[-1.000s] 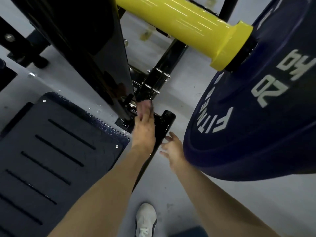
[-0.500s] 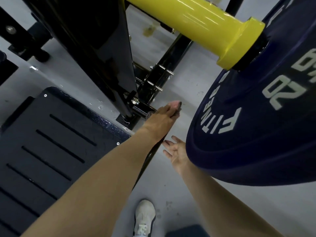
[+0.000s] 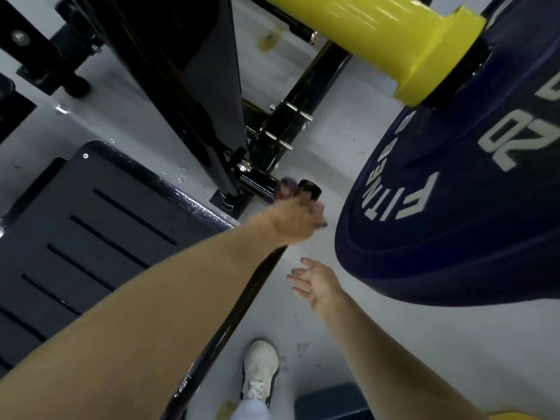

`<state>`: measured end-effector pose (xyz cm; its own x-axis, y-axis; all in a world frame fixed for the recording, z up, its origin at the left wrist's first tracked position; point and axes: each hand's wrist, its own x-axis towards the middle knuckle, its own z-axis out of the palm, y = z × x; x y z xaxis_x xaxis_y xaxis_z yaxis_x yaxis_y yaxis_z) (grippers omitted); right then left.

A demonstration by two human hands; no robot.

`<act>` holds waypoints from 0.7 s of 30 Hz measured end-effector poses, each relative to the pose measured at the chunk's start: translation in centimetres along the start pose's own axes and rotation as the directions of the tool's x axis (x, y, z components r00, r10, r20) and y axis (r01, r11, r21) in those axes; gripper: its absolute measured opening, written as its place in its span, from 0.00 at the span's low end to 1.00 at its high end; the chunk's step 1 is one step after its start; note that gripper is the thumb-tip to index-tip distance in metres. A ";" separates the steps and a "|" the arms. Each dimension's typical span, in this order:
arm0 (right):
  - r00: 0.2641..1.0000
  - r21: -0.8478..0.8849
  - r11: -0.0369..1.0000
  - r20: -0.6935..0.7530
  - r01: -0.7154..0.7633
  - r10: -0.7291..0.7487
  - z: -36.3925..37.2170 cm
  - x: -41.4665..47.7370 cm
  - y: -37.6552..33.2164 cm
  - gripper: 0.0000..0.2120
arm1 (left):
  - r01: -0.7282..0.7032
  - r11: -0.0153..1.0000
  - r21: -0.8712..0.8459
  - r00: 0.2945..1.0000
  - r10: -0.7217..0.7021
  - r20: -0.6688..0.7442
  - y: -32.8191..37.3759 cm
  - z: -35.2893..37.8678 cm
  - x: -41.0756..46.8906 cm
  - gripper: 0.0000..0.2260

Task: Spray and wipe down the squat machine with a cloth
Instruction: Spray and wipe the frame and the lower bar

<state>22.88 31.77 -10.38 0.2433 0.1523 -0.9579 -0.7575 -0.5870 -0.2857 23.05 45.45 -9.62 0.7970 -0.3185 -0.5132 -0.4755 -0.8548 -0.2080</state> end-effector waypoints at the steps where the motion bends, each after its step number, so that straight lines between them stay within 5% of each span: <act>1: 1.000 0.035 0.999 -0.018 0.013 -0.012 0.0 0.1 0.0 0.24 | 0.059 0.997 -0.042 0.997 -0.061 -0.037 -0.7 -0.2 0.7 0.24; 5: 0.999 0.031 0.999 -0.010 0.043 -0.043 0.2 -0.2 0.1 0.23 | 0.162 0.951 -0.265 0.984 -0.177 -0.035 -1.5 0.7 1.3 0.20; 10: 0.997 0.023 0.999 -0.076 -0.033 0.034 0.0 -0.7 0.6 0.22 | 0.021 0.908 -0.419 0.991 -0.073 -0.110 2.3 5.2 -3.2 0.28; 13: 0.988 0.067 0.998 -0.154 -0.007 0.017 0.1 -1.3 1.5 0.20 | -0.003 0.938 -0.348 0.979 -0.069 -0.194 7.2 7.4 -8.6 0.33; 16: 0.997 0.042 0.999 -0.062 -0.033 0.035 0.6 -2.3 2.0 0.19 | -0.090 0.951 -0.297 0.996 0.082 -0.039 11.0 8.4 -13.1 0.34; 19: 0.998 -0.100 0.995 -0.069 0.006 -0.013 1.9 -2.7 2.7 0.19 | -0.061 0.931 -0.361 0.998 0.044 -0.054 10.8 9.8 -13.5 0.49; 21: 0.998 -0.123 0.992 -0.045 0.034 -0.040 2.9 -2.8 3.0 0.18 | -0.144 0.907 -0.396 0.989 0.125 -0.073 9.1 10.4 -11.4 0.46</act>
<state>18.19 31.89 -8.58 0.3005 0.1395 -0.9435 -0.6684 -0.6749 -0.3127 5.72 45.59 -14.35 0.7560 -0.4521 -0.4734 -0.3983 -0.8916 0.2153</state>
